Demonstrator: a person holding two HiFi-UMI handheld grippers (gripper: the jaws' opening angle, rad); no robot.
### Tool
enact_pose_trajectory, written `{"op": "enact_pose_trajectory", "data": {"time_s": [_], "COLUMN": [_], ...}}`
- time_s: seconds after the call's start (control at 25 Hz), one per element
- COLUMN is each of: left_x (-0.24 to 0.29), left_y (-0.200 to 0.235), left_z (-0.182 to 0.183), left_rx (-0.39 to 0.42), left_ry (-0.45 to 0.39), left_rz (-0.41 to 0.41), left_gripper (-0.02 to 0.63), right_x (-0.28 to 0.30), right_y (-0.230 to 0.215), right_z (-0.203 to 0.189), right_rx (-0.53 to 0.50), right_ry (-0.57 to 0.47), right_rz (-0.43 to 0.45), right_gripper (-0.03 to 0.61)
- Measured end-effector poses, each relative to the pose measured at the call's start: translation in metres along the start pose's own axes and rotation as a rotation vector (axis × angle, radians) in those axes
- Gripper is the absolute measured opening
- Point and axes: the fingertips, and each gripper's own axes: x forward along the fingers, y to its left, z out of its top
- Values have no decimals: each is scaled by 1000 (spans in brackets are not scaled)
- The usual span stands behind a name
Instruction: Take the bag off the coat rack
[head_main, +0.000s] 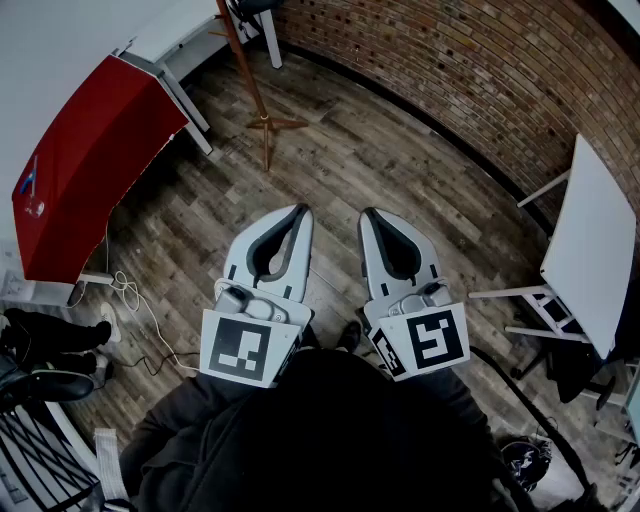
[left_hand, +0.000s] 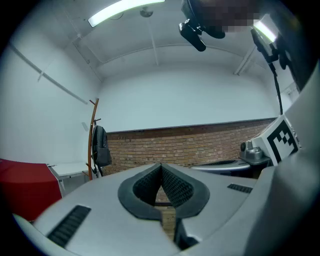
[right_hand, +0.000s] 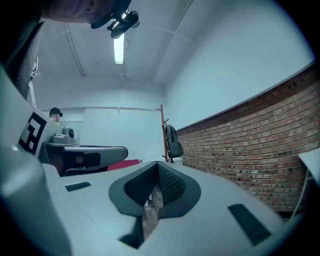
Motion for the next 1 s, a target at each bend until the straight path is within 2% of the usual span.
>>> {"op": "enact_pose_trajectory", "data": {"time_s": [0.44,0.64,1.0], "left_x": [33,49,97], "left_y": [-44,-70,-54], "left_z": [-5,-16,-31], "left_rx": [6,10,0], "left_ry": [2,18,53], "left_rz": [-22,-43,-49], "left_gripper": [9,9,9], "right_x": [-23,-33,-2], "right_y": [-46,-79,-111], "right_z": [-5,-21,-31], "right_rx": [18,55,76], "right_ry": [-4,37,52], "right_rz": [-14,-40,-33], "right_gripper": [6,8,8]}}
